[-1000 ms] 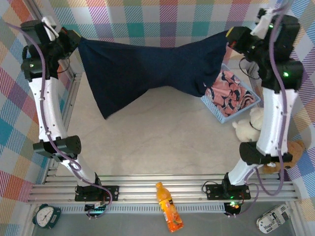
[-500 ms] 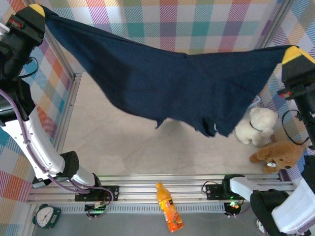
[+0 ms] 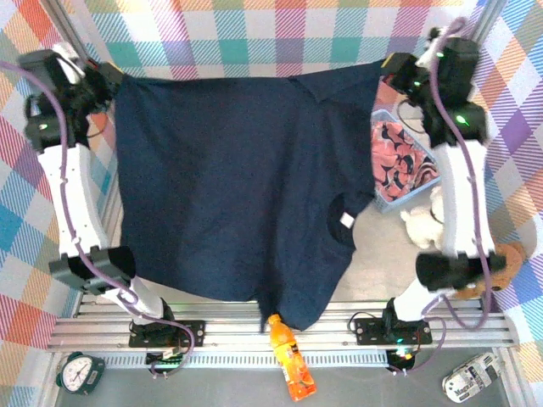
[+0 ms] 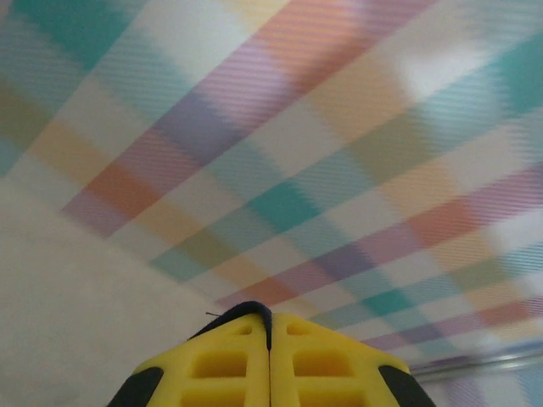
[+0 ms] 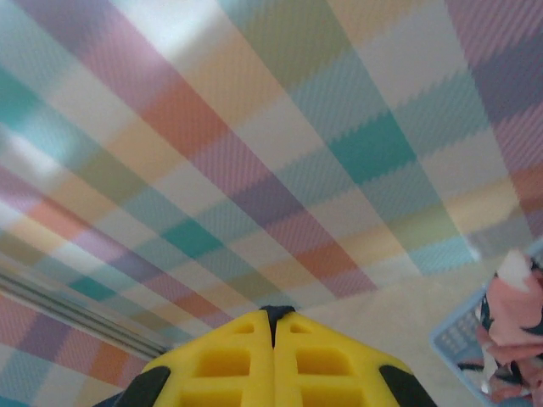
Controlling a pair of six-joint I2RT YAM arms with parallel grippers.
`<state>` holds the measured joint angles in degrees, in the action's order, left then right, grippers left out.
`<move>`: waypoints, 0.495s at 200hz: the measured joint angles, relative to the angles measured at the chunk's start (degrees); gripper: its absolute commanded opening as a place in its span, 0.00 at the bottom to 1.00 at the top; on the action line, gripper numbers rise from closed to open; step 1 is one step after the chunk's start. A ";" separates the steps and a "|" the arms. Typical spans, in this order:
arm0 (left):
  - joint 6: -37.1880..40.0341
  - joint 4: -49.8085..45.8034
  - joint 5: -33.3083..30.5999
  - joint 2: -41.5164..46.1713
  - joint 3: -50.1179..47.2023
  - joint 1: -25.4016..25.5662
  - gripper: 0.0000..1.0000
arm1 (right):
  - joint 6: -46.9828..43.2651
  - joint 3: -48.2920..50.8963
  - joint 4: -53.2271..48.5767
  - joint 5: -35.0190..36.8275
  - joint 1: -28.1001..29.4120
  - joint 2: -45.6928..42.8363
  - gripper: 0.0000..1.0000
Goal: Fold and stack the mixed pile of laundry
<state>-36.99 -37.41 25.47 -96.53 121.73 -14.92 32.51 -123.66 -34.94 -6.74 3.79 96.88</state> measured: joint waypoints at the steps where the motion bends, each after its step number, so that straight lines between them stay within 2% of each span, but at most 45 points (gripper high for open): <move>1: 0.15 -0.09 -0.28 -0.44 -0.48 0.20 0.00 | 0.04 0.00 0.15 0.00 0.00 0.83 0.00; 40: 3.41 -0.02 -8.07 -9.77 -7.63 4.70 0.00 | 0.42 -5.66 0.92 -0.90 1.16 18.95 0.00; 44: 3.56 -0.07 -9.20 -11.15 -7.67 5.07 0.10 | 0.52 -7.15 1.36 -1.22 1.46 21.66 0.00; 48: 3.65 0.07 -9.70 -11.96 -7.65 5.27 0.25 | 0.70 -8.09 1.42 -1.40 1.57 22.99 0.02; 55: 3.93 0.04 -11.37 -14.25 -7.34 5.53 0.55 | 0.98 -9.38 2.25 -1.79 1.90 25.64 0.14; 59: 4.48 0.02 -12.24 -15.61 -6.91 5.57 0.71 | 1.20 -10.23 2.19 -2.14 2.03 27.10 0.30; 60: 4.48 0.02 -12.24 -15.61 -6.91 5.57 0.79 | 1.46 -10.60 2.05 -2.21 2.08 27.47 0.34; 61: 4.46 -0.17 -12.59 -16.26 -6.56 5.57 0.89 | 1.66 -11.17 1.81 -2.45 2.12 27.98 0.44; 62: 4.42 -0.44 -12.85 -16.85 -6.12 5.57 0.95 | 1.79 -11.89 1.73 -2.62 2.19 28.76 0.44; 64: 4.44 -0.63 -13.00 -17.27 -5.75 5.57 0.99 | 1.75 -12.94 1.81 -2.99 2.29 29.86 0.57; 65: 4.63 -0.81 -13.49 -18.29 -5.07 5.57 0.99 | 1.97 -13.25 1.95 -3.08 2.32 30.23 0.57; 67: 4.66 -0.79 -13.68 -18.60 -4.87 5.55 1.00 | 2.27 -13.97 2.25 -3.34 2.34 31.08 0.66; 68: 4.72 -0.85 -14.19 -19.65 -4.20 5.49 1.00 | 2.23 -14.25 2.43 -3.41 2.34 31.39 0.75; 72: 4.81 -1.49 -14.82 -21.05 -2.99 5.44 1.00 | 3.10 -16.22 2.62 -3.91 2.45 33.59 0.89; 73: 4.87 -1.90 -15.02 -21.84 -2.08 5.42 1.00 | 3.10 -16.22 2.62 -3.91 2.45 33.59 0.89; 75: 4.92 -2.21 -15.45 -22.95 -1.14 5.38 1.00 | 3.08 -17.35 2.54 -4.26 2.49 34.69 0.98; 99: 5.35 -5.95 -18.82 -32.70 8.26 5.07 1.00 | 4.85 -27.67 0.92 -7.54 2.95 44.30 0.99</move>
<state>-31.64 -43.35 6.66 -129.23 129.99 -9.85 37.36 -151.33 -34.02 -14.28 6.74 141.18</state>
